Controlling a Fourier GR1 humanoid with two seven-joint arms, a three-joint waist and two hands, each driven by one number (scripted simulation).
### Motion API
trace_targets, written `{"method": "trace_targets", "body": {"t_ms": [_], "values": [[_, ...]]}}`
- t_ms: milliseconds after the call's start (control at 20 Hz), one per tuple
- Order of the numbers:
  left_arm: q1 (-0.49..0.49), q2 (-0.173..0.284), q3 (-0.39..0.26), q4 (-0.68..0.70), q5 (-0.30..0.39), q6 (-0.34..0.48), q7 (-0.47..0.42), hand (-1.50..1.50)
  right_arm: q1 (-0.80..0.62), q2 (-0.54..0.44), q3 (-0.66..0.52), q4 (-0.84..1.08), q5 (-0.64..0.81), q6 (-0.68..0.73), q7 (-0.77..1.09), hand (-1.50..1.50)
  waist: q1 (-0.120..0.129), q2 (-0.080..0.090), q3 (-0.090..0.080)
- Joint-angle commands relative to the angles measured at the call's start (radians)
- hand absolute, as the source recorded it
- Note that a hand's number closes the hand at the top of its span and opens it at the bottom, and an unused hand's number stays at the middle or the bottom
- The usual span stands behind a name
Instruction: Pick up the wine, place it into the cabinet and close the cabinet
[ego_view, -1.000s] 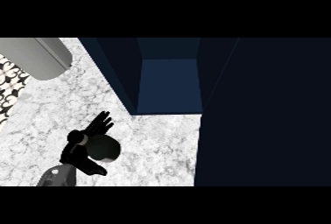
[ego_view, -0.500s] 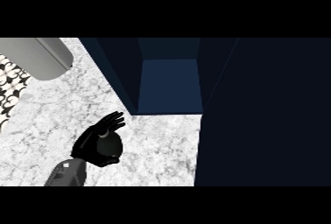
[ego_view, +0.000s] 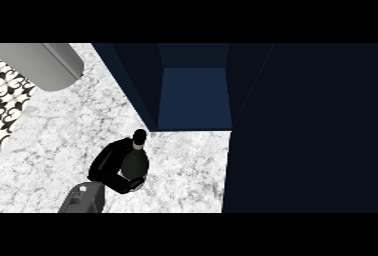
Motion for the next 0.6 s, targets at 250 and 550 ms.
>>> {"method": "trace_targets", "body": {"t_ms": [250, 550], "values": [[0.127, -0.014, 0.167, -0.093, 0.1, 0.214, -0.156, 1.5, 0.049, -0.011, -0.01, -0.156, -0.052, -0.004, 0.039, -1.5, 0.013, -0.007, 0.0], [0.243, -0.072, 0.137, -0.337, 0.202, 0.21, -0.167, 1.5, 0.053, -0.013, -0.024, -0.164, -0.067, 0.0, 0.032, -1.5, 0.022, -0.007, 0.002]]}}
